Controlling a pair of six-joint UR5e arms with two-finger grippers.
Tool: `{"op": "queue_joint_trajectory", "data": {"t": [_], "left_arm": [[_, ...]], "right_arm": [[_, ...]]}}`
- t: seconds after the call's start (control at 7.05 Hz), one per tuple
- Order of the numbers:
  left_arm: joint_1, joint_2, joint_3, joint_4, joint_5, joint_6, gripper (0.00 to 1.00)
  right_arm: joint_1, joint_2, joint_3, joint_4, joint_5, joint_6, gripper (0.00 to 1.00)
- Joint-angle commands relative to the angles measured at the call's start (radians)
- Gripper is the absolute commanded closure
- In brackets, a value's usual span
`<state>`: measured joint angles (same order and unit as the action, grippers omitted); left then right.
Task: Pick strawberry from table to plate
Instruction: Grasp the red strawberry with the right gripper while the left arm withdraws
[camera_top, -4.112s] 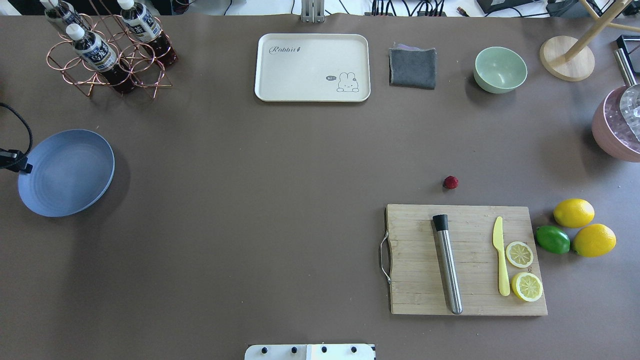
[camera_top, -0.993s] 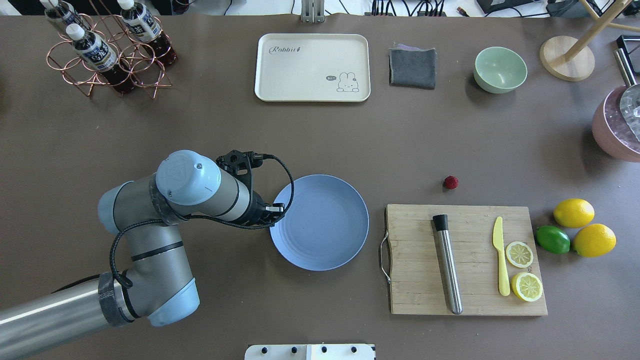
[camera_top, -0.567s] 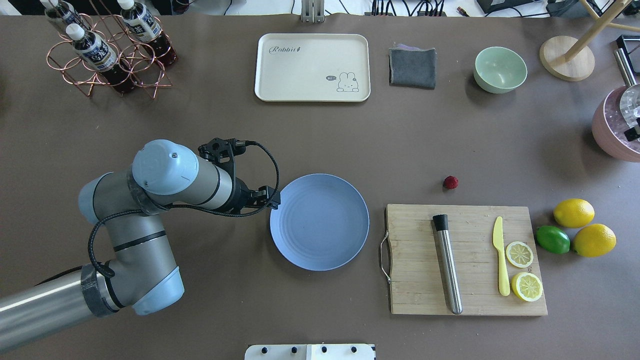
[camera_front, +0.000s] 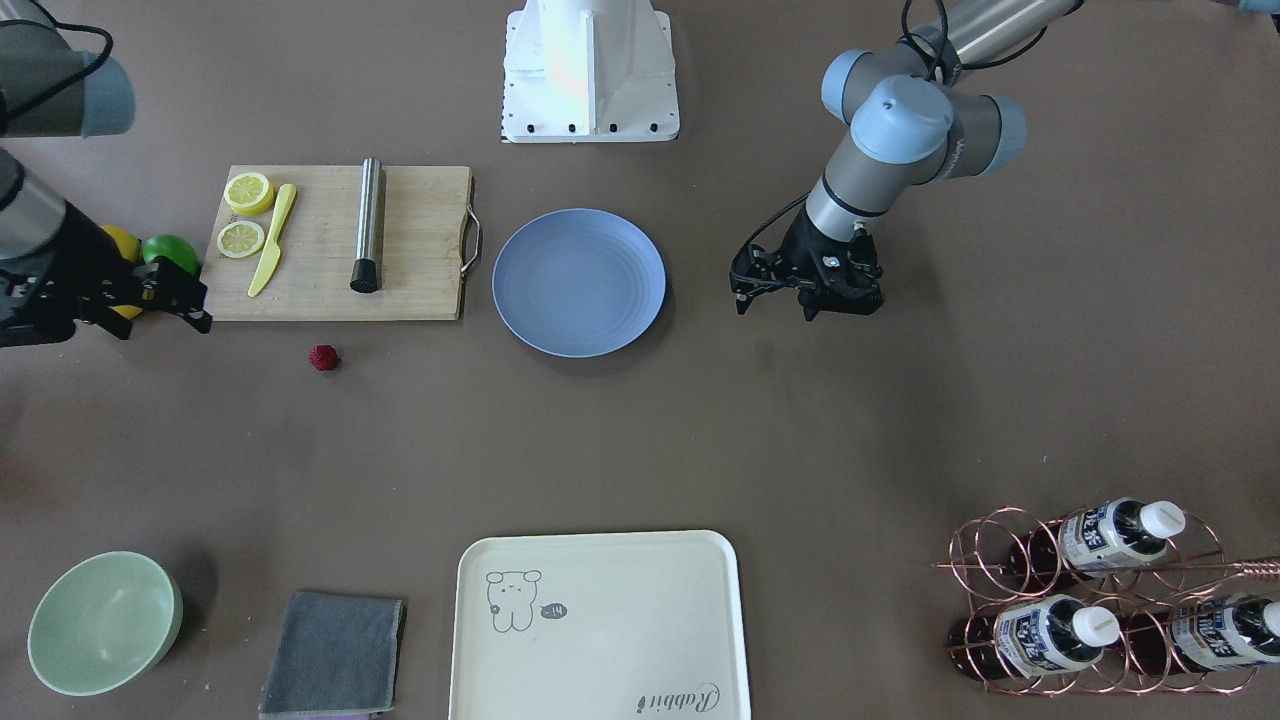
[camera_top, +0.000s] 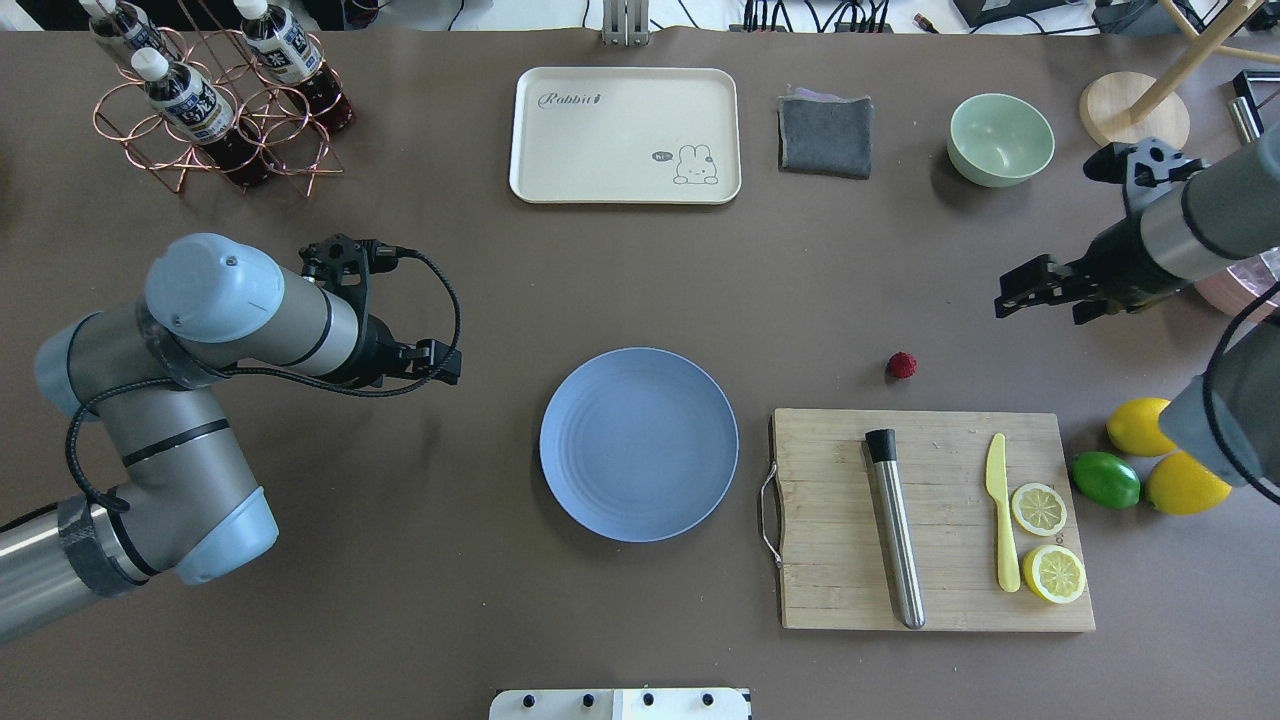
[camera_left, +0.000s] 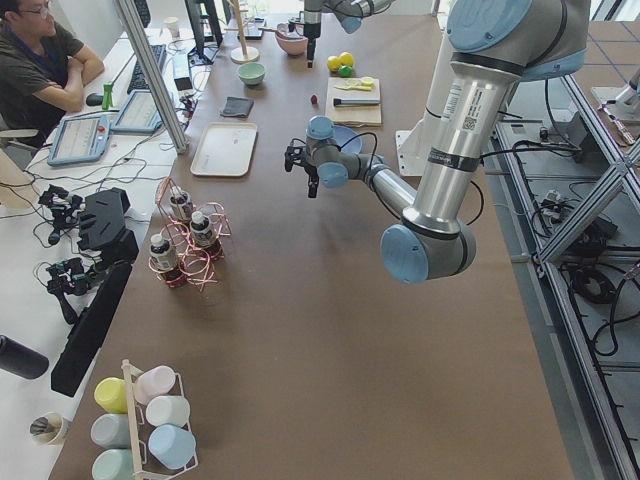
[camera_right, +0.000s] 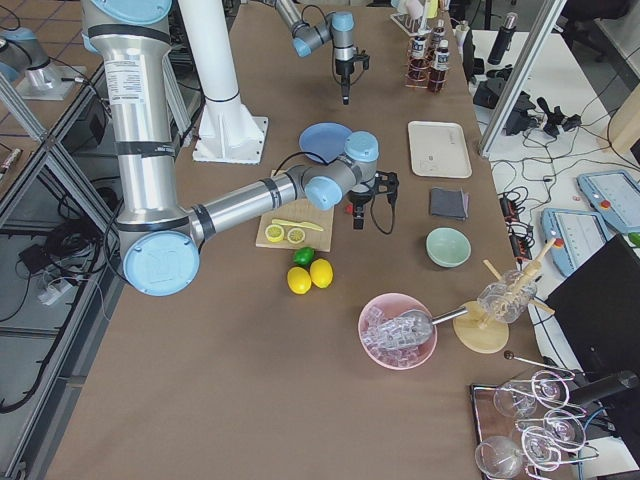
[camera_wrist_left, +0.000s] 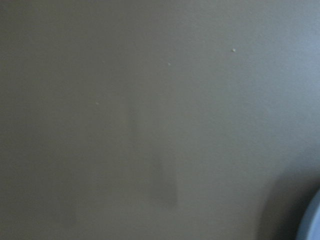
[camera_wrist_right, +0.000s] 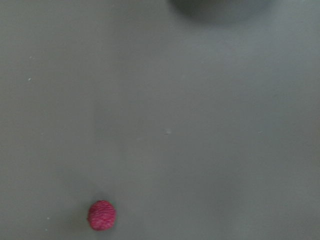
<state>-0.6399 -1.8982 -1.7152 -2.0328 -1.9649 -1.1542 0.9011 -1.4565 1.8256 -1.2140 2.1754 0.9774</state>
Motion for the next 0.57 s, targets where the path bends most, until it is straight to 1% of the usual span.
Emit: {"op": "queue_joint_trajectory", "data": {"t": [0.0, 0.14, 0.28, 0.43], "left_arm": [[-0.065, 0.047, -0.003, 0.002, -0.032, 0.079, 0.03], [-0.069, 0.047, -0.001, 0.003, -0.032, 0.079, 0.03], [-0.069, 0.047, -0.001, 0.005, -0.029, 0.079, 0.03], [-0.070, 0.048, -0.003, 0.003, -0.029, 0.079, 0.03]], "right_arm": [[-0.132, 0.071, -0.064, 0.017, -0.087, 0.080, 0.05], [-0.169, 0.115, -0.109, 0.017, -0.135, 0.078, 0.05], [-0.180, 0.140, -0.144, 0.017, -0.141, 0.078, 0.06], [-0.182, 0.142, -0.146, 0.017, -0.140, 0.075, 0.12]]}}
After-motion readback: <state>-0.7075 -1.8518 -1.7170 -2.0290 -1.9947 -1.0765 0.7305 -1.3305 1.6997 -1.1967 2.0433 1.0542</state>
